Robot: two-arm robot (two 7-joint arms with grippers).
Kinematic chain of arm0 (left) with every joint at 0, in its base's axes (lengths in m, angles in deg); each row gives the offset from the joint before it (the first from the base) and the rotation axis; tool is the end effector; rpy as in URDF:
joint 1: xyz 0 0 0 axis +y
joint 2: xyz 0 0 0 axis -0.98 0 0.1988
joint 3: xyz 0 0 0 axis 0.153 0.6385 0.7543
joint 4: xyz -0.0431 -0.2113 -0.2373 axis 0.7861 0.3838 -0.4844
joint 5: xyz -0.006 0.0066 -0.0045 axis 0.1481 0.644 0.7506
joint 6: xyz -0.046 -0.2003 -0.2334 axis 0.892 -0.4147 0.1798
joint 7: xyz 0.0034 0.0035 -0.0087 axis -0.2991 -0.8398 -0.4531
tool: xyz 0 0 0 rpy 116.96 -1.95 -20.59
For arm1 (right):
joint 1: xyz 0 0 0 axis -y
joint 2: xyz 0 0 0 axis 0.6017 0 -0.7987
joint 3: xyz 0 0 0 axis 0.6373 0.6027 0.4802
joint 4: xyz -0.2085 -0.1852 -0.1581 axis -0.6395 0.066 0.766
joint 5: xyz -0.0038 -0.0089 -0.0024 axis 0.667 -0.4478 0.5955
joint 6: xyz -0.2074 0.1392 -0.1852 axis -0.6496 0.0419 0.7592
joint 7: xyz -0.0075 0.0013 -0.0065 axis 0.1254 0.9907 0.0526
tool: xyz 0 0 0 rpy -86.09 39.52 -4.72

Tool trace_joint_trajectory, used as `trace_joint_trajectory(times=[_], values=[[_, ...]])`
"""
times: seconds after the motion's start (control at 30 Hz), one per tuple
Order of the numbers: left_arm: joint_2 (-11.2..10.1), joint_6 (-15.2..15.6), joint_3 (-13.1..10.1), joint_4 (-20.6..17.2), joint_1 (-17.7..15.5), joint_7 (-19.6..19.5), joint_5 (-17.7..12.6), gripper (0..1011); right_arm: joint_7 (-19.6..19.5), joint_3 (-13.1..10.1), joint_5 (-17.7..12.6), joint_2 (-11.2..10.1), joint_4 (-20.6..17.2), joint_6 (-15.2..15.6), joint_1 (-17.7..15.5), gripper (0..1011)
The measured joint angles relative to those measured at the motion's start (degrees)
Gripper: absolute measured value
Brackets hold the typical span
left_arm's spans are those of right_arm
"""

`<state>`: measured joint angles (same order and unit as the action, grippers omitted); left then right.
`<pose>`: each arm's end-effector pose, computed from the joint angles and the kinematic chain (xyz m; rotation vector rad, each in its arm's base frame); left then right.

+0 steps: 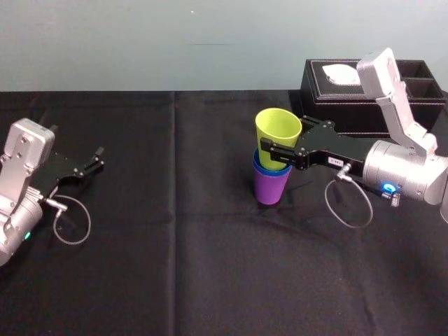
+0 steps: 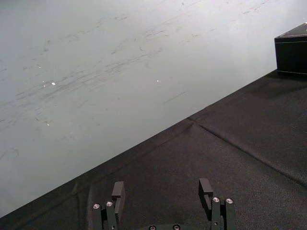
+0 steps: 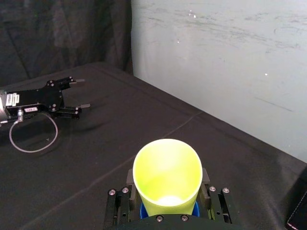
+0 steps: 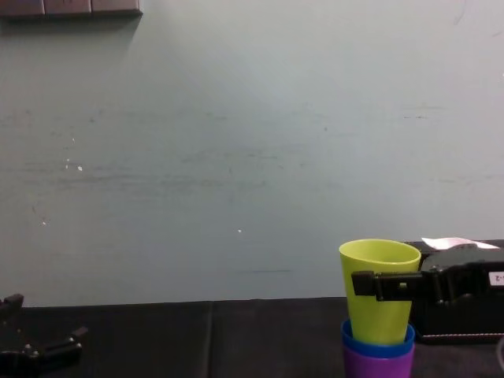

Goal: Stack the three plastic cups sequentially using one hand.

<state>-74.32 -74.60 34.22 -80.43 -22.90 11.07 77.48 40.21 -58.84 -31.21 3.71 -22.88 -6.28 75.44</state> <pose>0.3651 0.0994 -0.3273 0.3044 -0.2850 1.2479 0.4150 -0.0696 -0.2334 -0.2244 0.0176 -0.7152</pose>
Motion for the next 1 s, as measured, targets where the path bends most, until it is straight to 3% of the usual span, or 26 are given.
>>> trace_joint_trajectory(times=[0.87,1.0], values=[[0.0,0.0,0.0,0.0,0.0,0.0,0.0,1011,0.8,0.65,-0.16,0.12,1.22,-0.72,0.11,739],[0.0,0.0,0.0,0.0,0.0,0.0,-0.01,1011,0.78,0.63,-0.16,0.1,1.19,-0.71,0.09,835]])
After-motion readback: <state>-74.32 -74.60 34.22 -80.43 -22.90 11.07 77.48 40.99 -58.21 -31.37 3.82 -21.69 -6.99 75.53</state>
